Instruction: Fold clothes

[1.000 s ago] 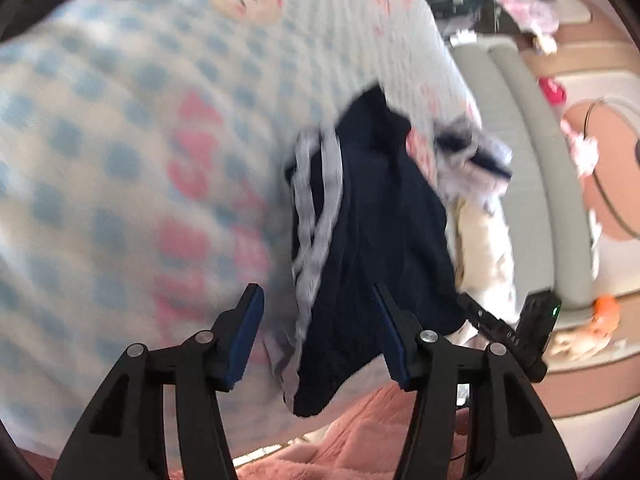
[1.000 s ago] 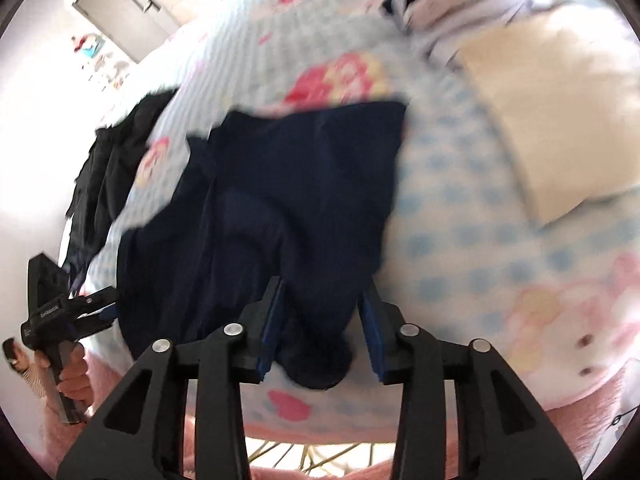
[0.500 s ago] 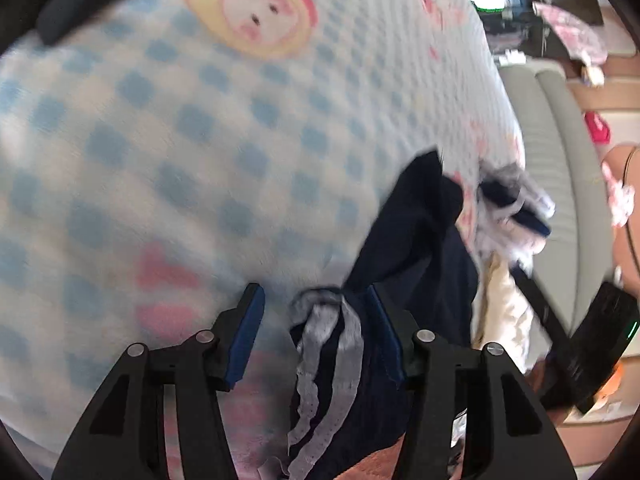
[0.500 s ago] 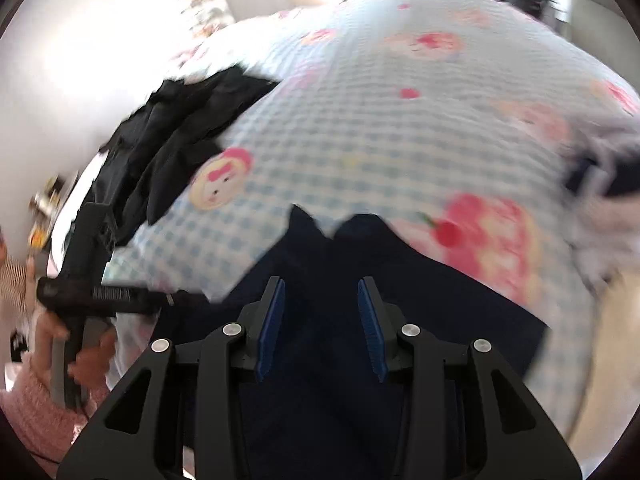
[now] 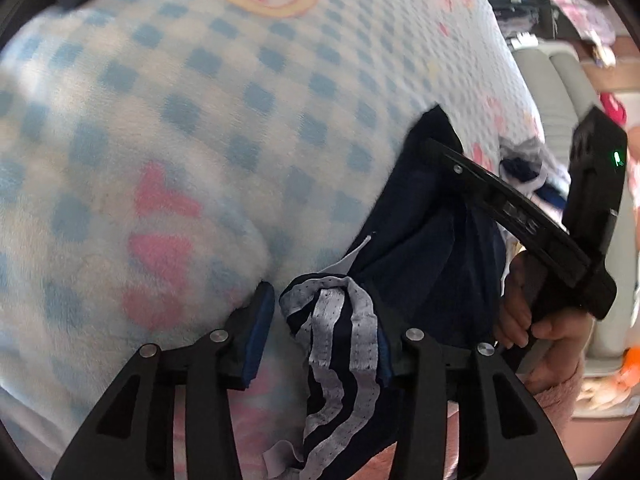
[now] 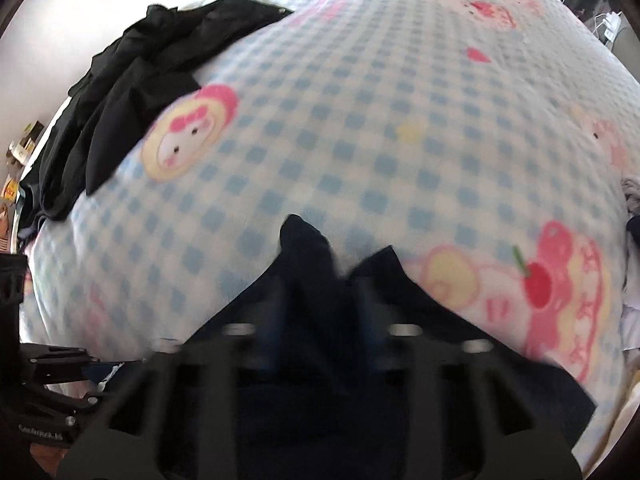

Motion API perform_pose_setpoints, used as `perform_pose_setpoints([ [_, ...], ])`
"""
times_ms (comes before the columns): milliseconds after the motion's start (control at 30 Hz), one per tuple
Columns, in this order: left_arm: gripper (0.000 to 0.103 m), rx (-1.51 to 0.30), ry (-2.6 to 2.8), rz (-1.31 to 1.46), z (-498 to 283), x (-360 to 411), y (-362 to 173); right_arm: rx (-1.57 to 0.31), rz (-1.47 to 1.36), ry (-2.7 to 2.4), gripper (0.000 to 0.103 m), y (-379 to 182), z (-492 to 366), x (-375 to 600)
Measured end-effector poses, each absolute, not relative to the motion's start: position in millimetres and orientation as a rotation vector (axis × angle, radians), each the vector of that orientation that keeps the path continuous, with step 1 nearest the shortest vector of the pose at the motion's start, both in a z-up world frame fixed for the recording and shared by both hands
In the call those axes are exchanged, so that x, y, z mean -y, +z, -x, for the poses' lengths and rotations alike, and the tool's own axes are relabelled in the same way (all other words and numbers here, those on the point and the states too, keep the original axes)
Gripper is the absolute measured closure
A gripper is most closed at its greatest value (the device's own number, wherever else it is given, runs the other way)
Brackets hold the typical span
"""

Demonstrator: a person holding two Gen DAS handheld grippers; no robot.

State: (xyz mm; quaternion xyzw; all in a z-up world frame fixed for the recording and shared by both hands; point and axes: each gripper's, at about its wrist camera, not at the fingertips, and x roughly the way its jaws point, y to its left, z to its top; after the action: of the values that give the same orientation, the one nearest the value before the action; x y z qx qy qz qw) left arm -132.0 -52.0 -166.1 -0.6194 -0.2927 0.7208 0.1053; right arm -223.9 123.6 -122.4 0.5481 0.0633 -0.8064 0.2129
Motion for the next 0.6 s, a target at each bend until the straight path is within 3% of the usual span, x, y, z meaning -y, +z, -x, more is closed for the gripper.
perform_pose_setpoints([
  [33,0.08,0.843,2.135,1.807,132,50,-164,-0.165,-1.514,-2.24,0.091,-122,222,-125],
  [100,0.086,0.787,2.208,1.729,134,50,-149,-0.099,-1.459,-2.278,0.094,-109,220,-134],
  [267,0.087,0.658,2.414,1.407,128,60,-81,0.144,-1.263,-2.428,0.094,-60,214,-173],
  [367,0.073,0.575,2.367,1.487,124,57,-93,0.187,-1.326,-2.462,0.093,-67,216,-193],
  [400,0.054,0.542,2.333,1.563,125,53,-107,0.171,-1.382,-2.452,0.092,-76,218,-196],
  [500,0.051,0.507,2.237,1.789,127,54,-146,0.095,-1.515,-2.417,0.089,-99,216,-198],
  [600,0.05,0.734,2.195,1.702,127,74,-144,0.104,-1.525,-2.399,0.084,-105,210,-201],
])
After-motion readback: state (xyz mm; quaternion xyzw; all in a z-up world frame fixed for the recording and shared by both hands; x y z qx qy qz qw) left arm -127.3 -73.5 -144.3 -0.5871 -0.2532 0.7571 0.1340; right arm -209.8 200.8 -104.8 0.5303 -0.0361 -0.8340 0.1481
